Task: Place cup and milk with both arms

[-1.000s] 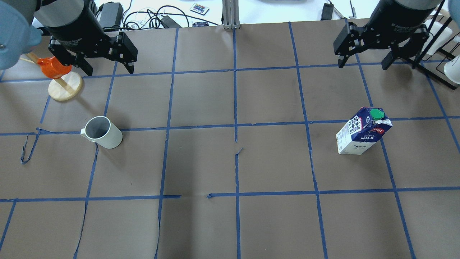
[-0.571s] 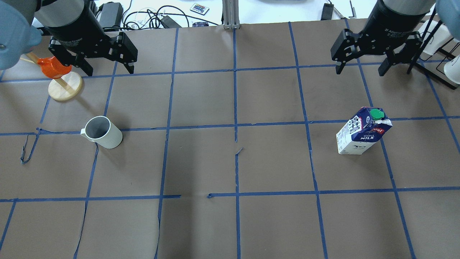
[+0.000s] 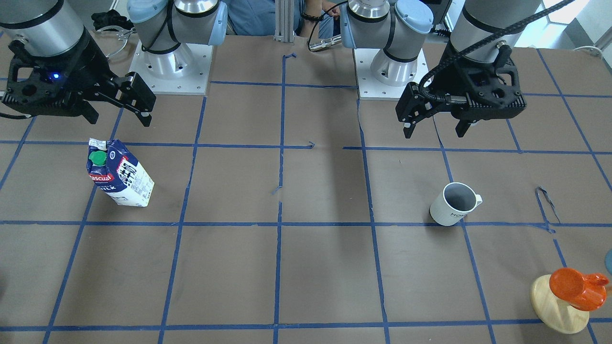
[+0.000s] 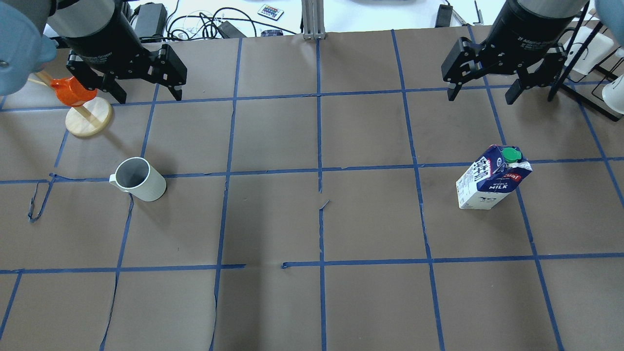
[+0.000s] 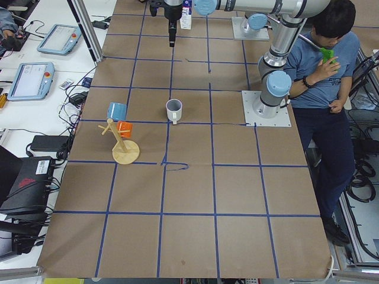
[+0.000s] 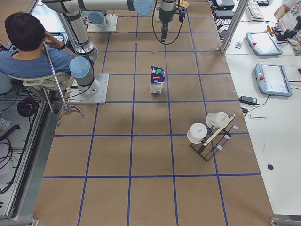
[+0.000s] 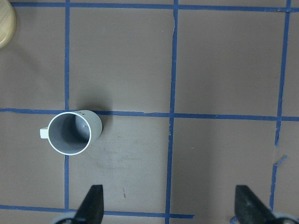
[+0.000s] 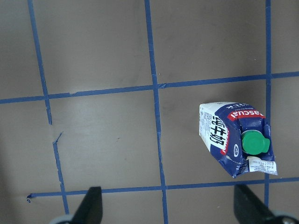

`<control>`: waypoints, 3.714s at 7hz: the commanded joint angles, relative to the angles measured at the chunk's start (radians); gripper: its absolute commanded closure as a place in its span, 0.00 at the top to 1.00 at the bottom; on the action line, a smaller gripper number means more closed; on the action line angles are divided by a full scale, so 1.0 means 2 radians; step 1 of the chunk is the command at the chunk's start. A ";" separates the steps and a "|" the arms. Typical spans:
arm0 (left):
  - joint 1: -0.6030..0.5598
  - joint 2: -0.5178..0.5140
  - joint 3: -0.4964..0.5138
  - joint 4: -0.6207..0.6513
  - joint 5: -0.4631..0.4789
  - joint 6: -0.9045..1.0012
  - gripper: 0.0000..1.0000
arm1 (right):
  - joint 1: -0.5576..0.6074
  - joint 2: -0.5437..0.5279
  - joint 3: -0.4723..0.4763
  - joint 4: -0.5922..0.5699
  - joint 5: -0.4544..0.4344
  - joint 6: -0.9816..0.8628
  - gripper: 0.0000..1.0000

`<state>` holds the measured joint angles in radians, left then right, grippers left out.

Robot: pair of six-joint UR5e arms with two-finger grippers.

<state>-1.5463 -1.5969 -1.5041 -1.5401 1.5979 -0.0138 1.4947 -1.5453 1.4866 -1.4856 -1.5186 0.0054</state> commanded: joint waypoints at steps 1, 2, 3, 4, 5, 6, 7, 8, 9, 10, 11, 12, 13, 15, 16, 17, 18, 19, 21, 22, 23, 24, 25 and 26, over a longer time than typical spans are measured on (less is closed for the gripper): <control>0.001 0.000 -0.001 0.000 -0.001 0.000 1.00 | -0.002 -0.001 -0.004 -0.001 -0.009 -0.003 1.00; 0.001 0.000 -0.001 0.000 -0.001 0.000 1.00 | -0.003 -0.001 -0.003 0.000 -0.010 -0.003 1.00; 0.000 0.000 -0.001 0.000 -0.001 0.000 1.00 | -0.008 0.001 0.001 0.005 -0.011 -0.003 1.00; 0.001 0.000 -0.001 0.000 -0.001 0.000 1.00 | -0.006 -0.001 0.001 0.003 -0.002 -0.003 1.00; 0.000 0.000 -0.001 0.000 -0.001 0.000 1.00 | -0.005 -0.002 0.001 0.003 -0.002 -0.003 1.00; 0.001 0.000 -0.001 0.000 -0.001 0.000 1.00 | -0.005 -0.001 0.002 0.003 -0.003 -0.003 1.00; 0.001 0.000 -0.001 0.000 -0.001 0.000 1.00 | -0.005 0.000 0.003 0.004 -0.006 -0.003 1.00; 0.000 0.000 -0.001 0.000 -0.001 -0.001 1.00 | -0.006 0.000 0.003 0.004 -0.008 -0.003 1.00; 0.001 0.000 -0.001 0.000 -0.001 0.000 1.00 | -0.006 0.000 0.003 0.004 -0.009 -0.003 1.00; 0.001 0.000 -0.001 0.000 -0.001 -0.001 1.00 | -0.006 0.000 0.003 0.006 -0.010 -0.003 1.00; 0.000 -0.001 -0.003 0.000 -0.001 0.000 1.00 | -0.004 -0.001 0.004 0.006 -0.011 -0.003 1.00; 0.001 -0.002 -0.003 0.003 -0.002 0.000 1.00 | -0.002 -0.002 0.002 0.006 -0.015 -0.003 1.00; 0.001 -0.001 -0.004 0.005 -0.002 -0.002 1.00 | 0.002 -0.002 0.002 0.006 -0.015 -0.003 1.00; 0.003 -0.004 -0.005 0.019 -0.001 0.001 1.00 | 0.012 0.000 0.002 0.006 -0.026 -0.004 1.00; 0.008 -0.002 -0.006 0.021 -0.002 0.004 1.00 | 0.013 0.000 0.003 0.006 -0.028 -0.004 1.00; 0.021 -0.013 -0.004 0.021 -0.004 0.017 1.00 | 0.013 0.001 0.004 0.006 -0.028 -0.004 1.00; 0.031 -0.028 -0.004 0.021 -0.006 0.021 1.00 | 0.013 0.001 0.010 0.005 -0.028 -0.004 1.00; 0.034 -0.045 -0.006 0.022 -0.013 0.035 1.00 | 0.013 0.000 0.011 0.004 -0.028 -0.004 1.00; 0.060 -0.101 -0.025 0.054 -0.013 0.095 1.00 | 0.008 0.001 0.011 0.004 -0.029 -0.004 1.00; 0.087 -0.119 -0.064 0.084 -0.013 0.112 1.00 | 0.004 0.001 0.011 0.004 -0.031 -0.003 1.00; 0.104 -0.130 -0.108 0.136 -0.013 0.132 1.00 | 0.002 0.001 0.011 0.004 -0.031 -0.004 1.00; 0.107 -0.133 -0.137 0.156 -0.009 0.133 1.00 | -0.005 0.001 0.011 0.005 -0.047 -0.016 1.00; 0.107 -0.135 -0.151 0.154 -0.007 0.133 0.94 | -0.029 0.002 0.012 0.003 -0.045 -0.068 1.00; 0.107 -0.139 -0.162 0.158 -0.006 0.132 0.94 | -0.067 0.003 0.013 0.004 -0.042 -0.111 1.00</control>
<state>-1.3341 -1.8658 -1.7934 -1.2369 1.5827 0.2502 1.4355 -1.5414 1.5109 -1.4783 -1.6045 -0.1162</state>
